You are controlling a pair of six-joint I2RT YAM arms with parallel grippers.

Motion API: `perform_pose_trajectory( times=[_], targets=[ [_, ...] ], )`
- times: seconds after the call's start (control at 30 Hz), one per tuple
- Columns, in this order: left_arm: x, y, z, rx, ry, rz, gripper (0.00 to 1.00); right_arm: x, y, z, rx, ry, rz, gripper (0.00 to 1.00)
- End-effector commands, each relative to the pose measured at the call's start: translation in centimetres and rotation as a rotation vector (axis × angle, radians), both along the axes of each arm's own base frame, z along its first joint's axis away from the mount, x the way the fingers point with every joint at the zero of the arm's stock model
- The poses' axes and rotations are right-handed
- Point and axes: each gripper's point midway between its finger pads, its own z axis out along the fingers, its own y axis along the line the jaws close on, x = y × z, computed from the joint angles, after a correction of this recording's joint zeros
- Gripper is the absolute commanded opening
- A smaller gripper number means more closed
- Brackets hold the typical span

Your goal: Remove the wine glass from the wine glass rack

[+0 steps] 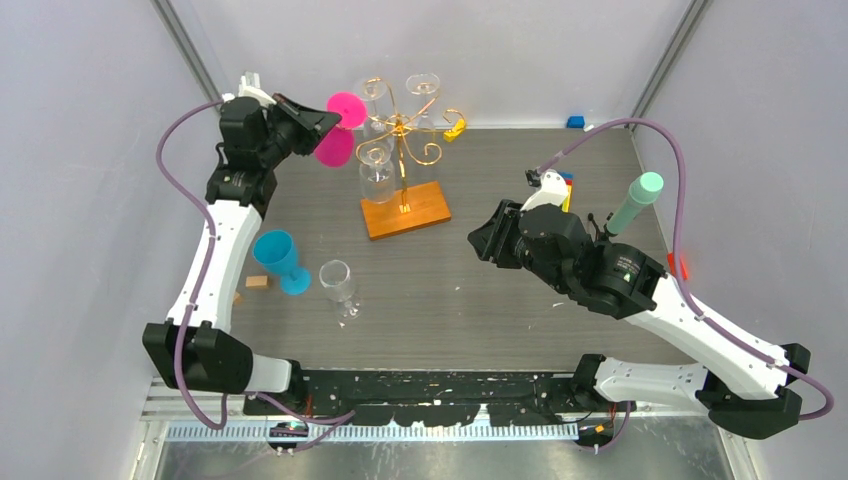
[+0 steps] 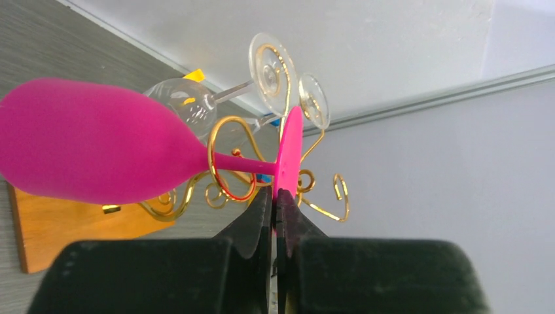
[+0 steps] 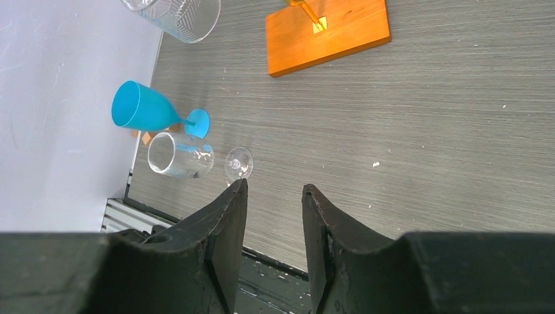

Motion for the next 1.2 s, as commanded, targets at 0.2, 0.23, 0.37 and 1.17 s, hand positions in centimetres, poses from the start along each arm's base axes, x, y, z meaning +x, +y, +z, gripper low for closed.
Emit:
perform_pose_trajectory(
  times=[0.2,0.23,0.37,1.17],
  targets=[
    [0.4,0.4,5.4,-0.065,-0.18,0.03,0.0,0.4,-0.2,1.4,0.059,-0.034,-0.029,0.42],
    [0.7,0.2,5.0,-0.064,-0.168,0.019,0.0,0.4,-0.3,1.5,0.061,-0.036,-0.03,0.42],
    [0.9,-1.0,4.8,-0.077,-0.171,-0.058,0.0,0.3,-0.5,1.5,0.062,-0.04,-0.036,0.42],
    [-7.1,-0.7,3.8,-0.023,-0.13,-0.102,0.0,-0.1,1.0,1.7,0.074,-0.028,0.032,0.51]
  ],
)
